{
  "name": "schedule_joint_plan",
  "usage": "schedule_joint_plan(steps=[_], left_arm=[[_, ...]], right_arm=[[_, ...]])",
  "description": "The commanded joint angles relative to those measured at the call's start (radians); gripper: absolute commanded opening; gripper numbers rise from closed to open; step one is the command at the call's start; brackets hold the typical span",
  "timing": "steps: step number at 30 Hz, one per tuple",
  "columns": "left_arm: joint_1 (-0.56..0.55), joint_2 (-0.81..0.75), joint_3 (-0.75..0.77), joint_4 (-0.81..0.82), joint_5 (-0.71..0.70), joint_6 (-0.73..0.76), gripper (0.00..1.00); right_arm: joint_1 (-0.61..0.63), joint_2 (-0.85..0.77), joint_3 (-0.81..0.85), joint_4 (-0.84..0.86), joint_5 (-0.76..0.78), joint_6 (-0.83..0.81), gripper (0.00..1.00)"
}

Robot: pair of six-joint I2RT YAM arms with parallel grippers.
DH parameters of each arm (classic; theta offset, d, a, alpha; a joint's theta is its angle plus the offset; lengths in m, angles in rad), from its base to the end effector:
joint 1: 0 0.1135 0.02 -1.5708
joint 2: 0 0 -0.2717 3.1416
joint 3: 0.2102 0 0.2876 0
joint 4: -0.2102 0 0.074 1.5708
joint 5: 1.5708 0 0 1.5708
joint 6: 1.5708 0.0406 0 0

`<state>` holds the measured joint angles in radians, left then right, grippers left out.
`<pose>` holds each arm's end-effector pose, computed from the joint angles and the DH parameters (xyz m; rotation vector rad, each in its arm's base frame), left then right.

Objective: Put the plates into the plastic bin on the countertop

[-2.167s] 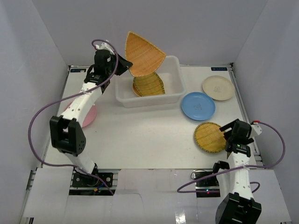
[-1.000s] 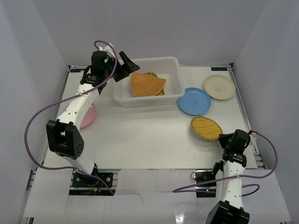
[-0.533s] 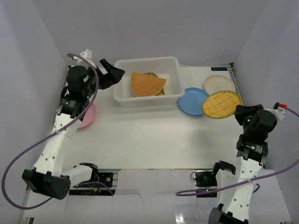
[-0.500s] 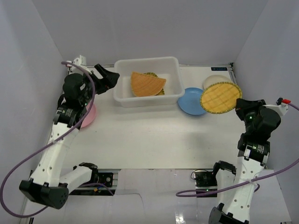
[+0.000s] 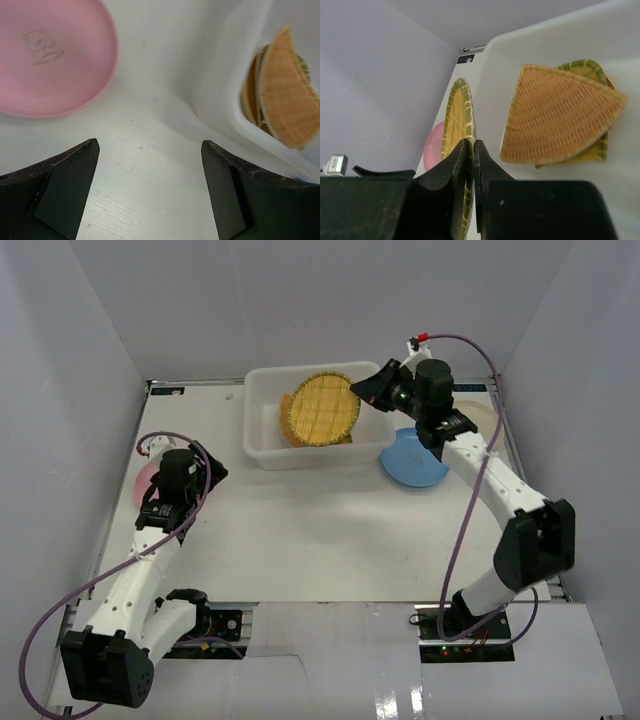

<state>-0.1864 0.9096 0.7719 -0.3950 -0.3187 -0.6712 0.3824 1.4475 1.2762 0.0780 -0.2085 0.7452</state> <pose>0.2352 -0.0314 0.2916 -0.6816 1.9646 -0.1892 0.3561 0.1523 0.3837 0.1525 1.7605 1.0118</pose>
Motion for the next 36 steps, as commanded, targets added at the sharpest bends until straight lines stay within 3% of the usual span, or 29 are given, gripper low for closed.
schedule_joint_plan(steps=[1, 3, 6, 10, 16, 17, 18, 20, 21, 24, 28, 30, 36], left_arm=[[0.15, 0.005, -0.046, -0.033, 0.05, -0.096, 0.93], [0.297, 0.023, -0.095, -0.024, 0.151, -0.134, 0.94], [0.405, 0.002, -0.161, -0.024, 0.197, -0.185, 0.94], [0.435, -0.031, -0.239, -0.01, 0.17, -0.211, 0.95], [0.513, 0.031, -0.298, -0.004, 0.173, -0.24, 0.98], [0.522, 0.041, -0.302, 0.005, 0.175, -0.246, 0.98], [0.541, 0.067, -0.307, 0.034, 0.178, -0.252, 0.98], [0.558, 0.101, -0.313, 0.086, 0.194, -0.281, 0.98], [0.558, 0.138, -0.313, 0.108, 0.194, -0.291, 0.98], [0.558, 0.201, -0.307, 0.18, 0.205, -0.318, 0.98], [0.558, 0.273, -0.293, 0.234, 0.188, -0.34, 0.88], [0.558, 0.296, -0.29, 0.258, 0.198, -0.358, 0.84], [0.558, 0.367, -0.273, 0.286, 0.199, -0.372, 0.51]], right_arm=[[0.007, 0.157, 0.184, 0.197, -0.029, -0.029, 0.08], [0.009, 0.307, 0.303, 0.189, -0.048, -0.026, 0.08], [0.009, 0.471, 0.426, 0.2, -0.08, -0.032, 0.08], [0.007, 0.644, 0.535, 0.166, -0.075, -0.04, 0.08], [-0.004, 0.737, 0.571, 0.131, -0.048, -0.05, 0.08], [-0.004, 0.738, 0.56, 0.129, -0.036, -0.053, 0.12], [-0.007, 0.737, 0.551, 0.128, -0.032, -0.058, 0.34], [-0.01, 0.74, 0.548, 0.106, -0.029, -0.073, 0.6], [-0.014, 0.738, 0.554, 0.086, -0.028, -0.081, 0.81], [-0.031, 0.699, 0.542, 0.04, -0.026, -0.121, 0.97], [-0.089, 0.547, 0.447, 0.037, -0.048, -0.156, 0.98], [-0.146, 0.455, 0.364, 0.04, -0.06, -0.161, 0.94], [-0.336, 0.219, 0.05, 0.007, 0.046, -0.227, 0.8]])
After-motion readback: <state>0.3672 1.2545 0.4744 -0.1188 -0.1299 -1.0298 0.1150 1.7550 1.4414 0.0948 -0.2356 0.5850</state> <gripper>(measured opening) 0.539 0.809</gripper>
